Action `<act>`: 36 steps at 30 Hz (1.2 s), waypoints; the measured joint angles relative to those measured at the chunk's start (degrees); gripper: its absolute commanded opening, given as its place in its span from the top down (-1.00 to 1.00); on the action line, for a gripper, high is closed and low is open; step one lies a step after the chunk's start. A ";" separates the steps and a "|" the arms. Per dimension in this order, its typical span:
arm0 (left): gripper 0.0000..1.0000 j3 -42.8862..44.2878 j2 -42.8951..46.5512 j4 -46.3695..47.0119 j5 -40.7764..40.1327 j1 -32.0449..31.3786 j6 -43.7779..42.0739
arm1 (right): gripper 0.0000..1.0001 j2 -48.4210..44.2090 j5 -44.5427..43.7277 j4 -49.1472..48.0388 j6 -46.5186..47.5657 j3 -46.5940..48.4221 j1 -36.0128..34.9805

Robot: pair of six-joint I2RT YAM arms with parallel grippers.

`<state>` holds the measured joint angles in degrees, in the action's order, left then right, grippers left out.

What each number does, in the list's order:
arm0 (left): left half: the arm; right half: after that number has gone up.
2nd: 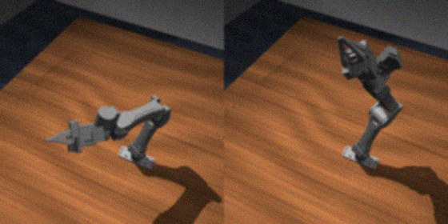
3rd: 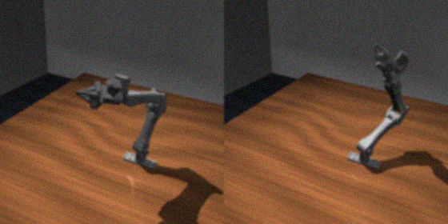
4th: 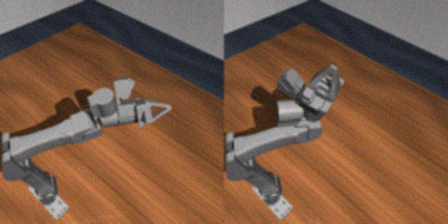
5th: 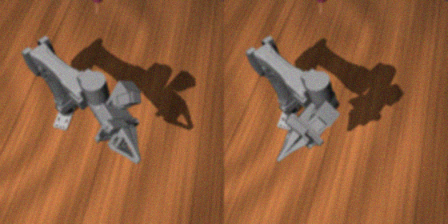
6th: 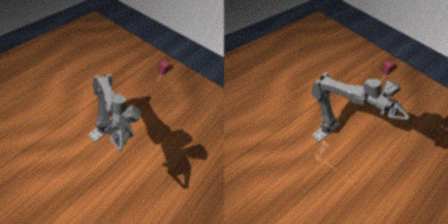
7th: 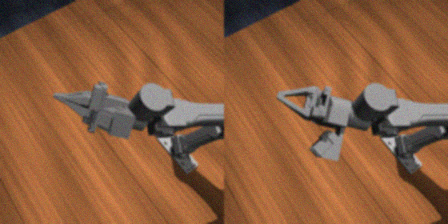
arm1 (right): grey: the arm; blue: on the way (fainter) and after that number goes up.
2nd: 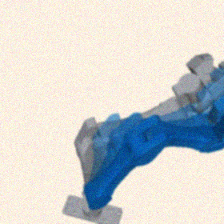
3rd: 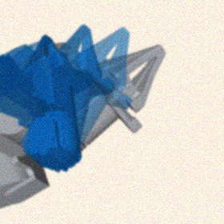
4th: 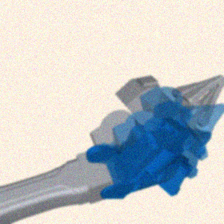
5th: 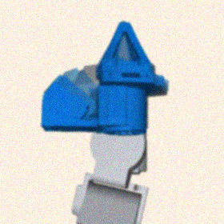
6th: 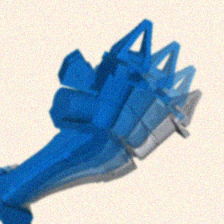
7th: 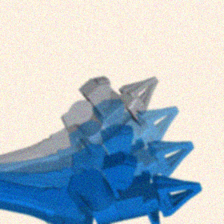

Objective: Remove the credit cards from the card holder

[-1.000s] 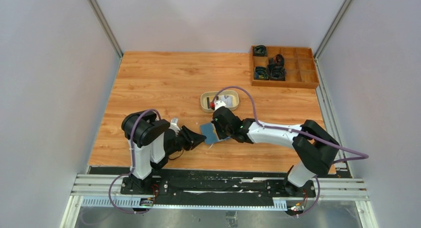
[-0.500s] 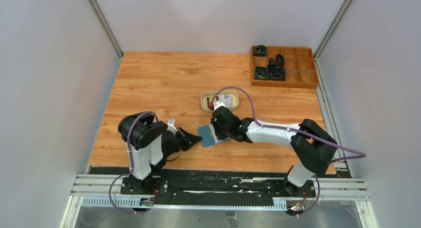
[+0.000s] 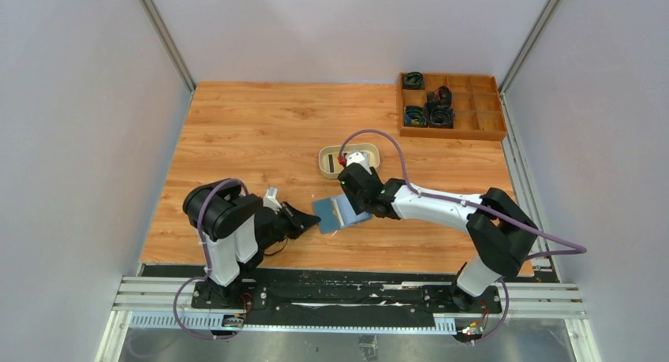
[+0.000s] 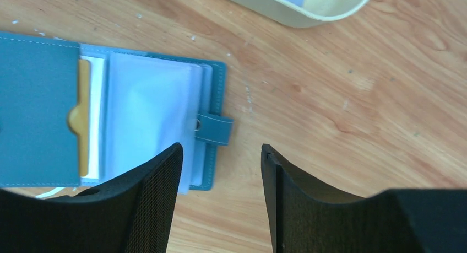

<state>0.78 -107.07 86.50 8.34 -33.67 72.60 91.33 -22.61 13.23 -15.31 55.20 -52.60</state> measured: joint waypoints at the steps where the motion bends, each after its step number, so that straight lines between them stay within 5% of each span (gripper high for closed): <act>1: 1.00 -0.07 0.28 -0.11 -0.07 0.00 -0.13 | -0.18 -0.17 -0.96 0.70 0.42 0.31 0.00; 6: 1.00 0.22 13.27 -13.53 -2.82 -2.32 -3.96 | -0.27 -6.32 2.47 0.68 2.71 -0.31 0.31; 12: 1.00 12.09 38.45 -49.48 -12.83 -9.33 -13.73 | -0.36 -19.10 25.07 -9.79 2.29 -3.37 3.63; 16: 1.00 16.00 40.96 -59.87 -17.00 -9.57 -17.66 | -0.36 -15.15 37.55 -14.78 0.20 -2.19 4.39; 22: 1.00 16.13 33.70 -67.78 -17.53 -9.57 -19.04 | -0.34 -5.01 48.41 -21.55 -4.98 -2.97 5.22; 36: 1.00 16.20 30.97 -64.92 -17.46 -9.60 -19.47 | -0.27 3.48 57.55 -35.19 -13.88 -9.31 10.45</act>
<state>16.97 -76.09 21.58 -9.13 -43.27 53.12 94.80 34.94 -21.96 -29.19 45.89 -42.15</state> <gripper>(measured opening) 0.027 0.646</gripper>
